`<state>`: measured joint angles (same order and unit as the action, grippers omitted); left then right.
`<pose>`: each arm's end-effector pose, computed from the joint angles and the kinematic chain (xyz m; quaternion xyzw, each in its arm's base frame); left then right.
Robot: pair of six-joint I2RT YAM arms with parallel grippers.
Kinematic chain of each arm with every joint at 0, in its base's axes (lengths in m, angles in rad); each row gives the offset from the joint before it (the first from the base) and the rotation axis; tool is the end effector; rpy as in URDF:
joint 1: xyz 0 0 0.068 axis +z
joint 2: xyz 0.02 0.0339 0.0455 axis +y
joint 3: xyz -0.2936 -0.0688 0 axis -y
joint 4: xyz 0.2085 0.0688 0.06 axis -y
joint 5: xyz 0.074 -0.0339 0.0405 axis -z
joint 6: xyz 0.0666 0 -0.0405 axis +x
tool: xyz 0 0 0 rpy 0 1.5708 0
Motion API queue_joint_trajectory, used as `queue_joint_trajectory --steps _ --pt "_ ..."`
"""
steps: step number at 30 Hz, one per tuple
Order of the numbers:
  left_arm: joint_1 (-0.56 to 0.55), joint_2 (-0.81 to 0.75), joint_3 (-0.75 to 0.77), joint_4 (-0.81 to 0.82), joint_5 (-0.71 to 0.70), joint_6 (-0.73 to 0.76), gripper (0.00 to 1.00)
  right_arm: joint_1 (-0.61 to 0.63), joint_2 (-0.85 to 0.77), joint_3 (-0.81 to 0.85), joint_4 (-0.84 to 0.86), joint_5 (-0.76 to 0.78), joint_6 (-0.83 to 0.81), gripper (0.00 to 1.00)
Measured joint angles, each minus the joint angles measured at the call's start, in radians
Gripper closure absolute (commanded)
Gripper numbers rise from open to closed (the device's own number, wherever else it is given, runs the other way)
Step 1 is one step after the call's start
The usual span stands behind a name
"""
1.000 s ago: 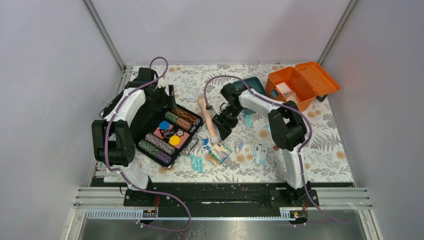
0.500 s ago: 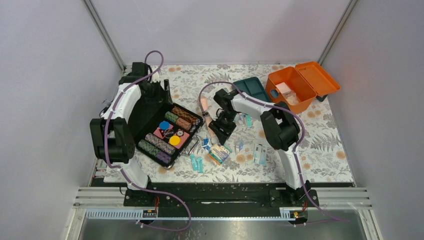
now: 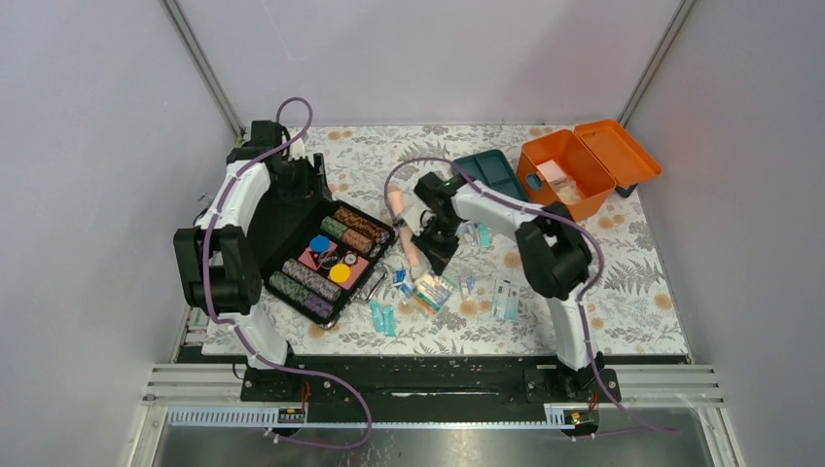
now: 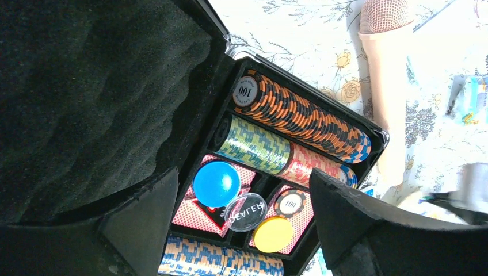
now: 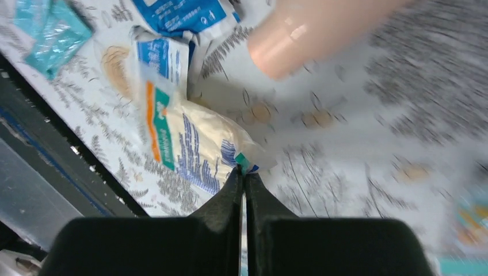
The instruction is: Organize the medicine kit
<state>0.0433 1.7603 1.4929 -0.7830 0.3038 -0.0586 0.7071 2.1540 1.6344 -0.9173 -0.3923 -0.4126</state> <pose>0.3612 -0.0043 0.2853 -0.0098 0.9560 -0.1482 0.2532 0.2956 0.2861 0.1728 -0.5308 0.8223 0.2020 0.0364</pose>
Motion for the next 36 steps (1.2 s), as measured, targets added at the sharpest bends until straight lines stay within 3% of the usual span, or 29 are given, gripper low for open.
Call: queue_joint_trajectory --steps 4,10,16,20,27,36 --pt "-0.014 0.007 0.0 0.0 0.007 0.008 0.18 -0.082 -0.135 0.014 -0.02 -0.044 -0.031 1.0" --pt "-0.087 0.04 0.048 -0.002 0.003 0.051 0.18 -0.219 -0.366 0.183 -0.013 -0.136 -0.022 1.0" --pt "-0.129 0.097 0.166 0.004 -0.003 0.068 0.18 -0.385 -0.416 0.359 -0.008 -0.137 0.025 1.0" --pt "-0.148 0.119 0.194 0.032 -0.018 0.077 0.18 -0.562 -0.357 0.469 -0.044 -0.061 -0.001 1.0" --pt "-0.191 0.158 0.204 0.043 -0.042 0.077 0.18 -0.859 -0.092 0.829 -0.113 0.069 -0.063 1.0" --pt "-0.219 0.172 0.261 0.016 -0.051 0.098 0.18 -0.872 0.059 0.791 -0.124 0.165 -0.155 1.0"
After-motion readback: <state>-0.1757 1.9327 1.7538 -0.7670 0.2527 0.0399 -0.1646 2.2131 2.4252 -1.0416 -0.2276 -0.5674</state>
